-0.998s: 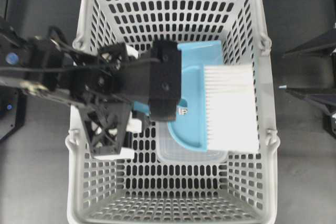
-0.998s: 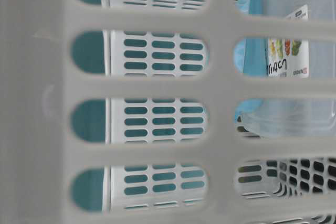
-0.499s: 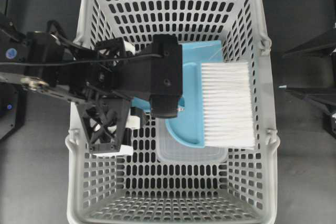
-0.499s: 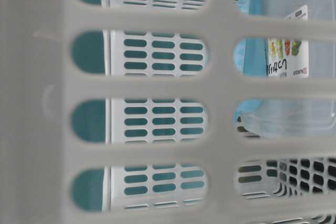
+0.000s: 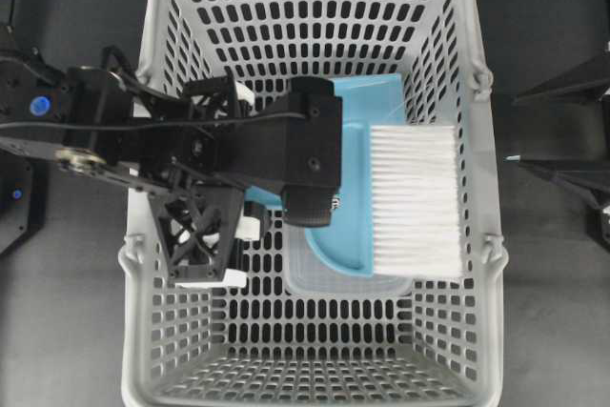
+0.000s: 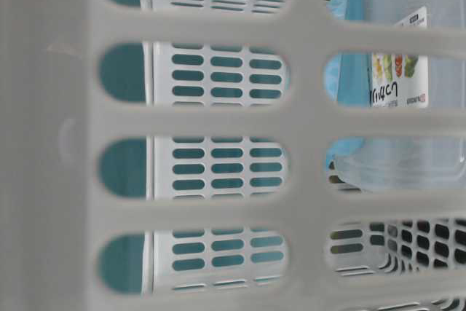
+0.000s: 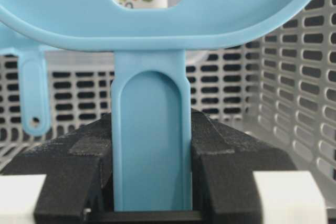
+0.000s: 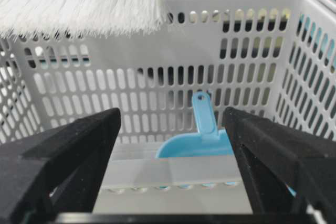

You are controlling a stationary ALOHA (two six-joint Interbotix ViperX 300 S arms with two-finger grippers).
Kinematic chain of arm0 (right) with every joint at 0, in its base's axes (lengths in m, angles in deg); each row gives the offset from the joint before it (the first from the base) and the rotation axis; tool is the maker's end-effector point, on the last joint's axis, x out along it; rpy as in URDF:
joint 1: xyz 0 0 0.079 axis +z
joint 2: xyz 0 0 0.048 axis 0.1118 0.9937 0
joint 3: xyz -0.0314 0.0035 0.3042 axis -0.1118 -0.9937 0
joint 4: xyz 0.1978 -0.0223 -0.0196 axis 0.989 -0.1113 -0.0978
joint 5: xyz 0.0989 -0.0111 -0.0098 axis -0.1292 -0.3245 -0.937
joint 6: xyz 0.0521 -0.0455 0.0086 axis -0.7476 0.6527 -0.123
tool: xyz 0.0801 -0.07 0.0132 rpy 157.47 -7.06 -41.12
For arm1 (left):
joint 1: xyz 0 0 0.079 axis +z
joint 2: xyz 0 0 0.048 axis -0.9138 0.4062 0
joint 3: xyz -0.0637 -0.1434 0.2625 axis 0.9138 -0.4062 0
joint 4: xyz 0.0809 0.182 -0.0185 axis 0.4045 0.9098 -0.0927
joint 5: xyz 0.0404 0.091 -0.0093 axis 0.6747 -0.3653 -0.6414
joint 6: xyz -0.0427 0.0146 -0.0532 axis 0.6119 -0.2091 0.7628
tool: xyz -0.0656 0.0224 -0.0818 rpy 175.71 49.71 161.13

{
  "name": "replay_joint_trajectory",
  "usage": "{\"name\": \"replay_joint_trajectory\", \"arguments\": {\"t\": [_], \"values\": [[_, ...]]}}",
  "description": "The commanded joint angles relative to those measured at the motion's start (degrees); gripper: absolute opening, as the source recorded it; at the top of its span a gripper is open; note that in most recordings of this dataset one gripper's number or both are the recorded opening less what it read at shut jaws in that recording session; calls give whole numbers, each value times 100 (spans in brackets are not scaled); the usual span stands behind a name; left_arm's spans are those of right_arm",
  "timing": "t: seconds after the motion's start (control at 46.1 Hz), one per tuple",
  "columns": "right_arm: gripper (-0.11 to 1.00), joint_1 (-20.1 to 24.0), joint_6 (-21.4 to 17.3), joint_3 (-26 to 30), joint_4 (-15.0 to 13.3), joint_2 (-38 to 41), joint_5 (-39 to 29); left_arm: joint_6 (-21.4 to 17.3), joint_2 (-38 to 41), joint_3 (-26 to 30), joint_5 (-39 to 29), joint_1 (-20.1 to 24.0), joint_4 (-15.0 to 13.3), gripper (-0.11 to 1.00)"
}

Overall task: Pick up the hand brush from the shopping basket with the left arm.
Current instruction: 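Lift the hand brush upward with the left gripper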

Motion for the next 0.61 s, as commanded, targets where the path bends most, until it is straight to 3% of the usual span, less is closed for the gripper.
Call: {"name": "replay_joint_trajectory", "arguments": {"t": [0.0,0.586], "values": [[76,-9,-9,53,18,26,62,18,-26,158,18,-70,18,23],[76,-9,-9,53,18,35,62,53,308,176,272,-316,9,23]]}}
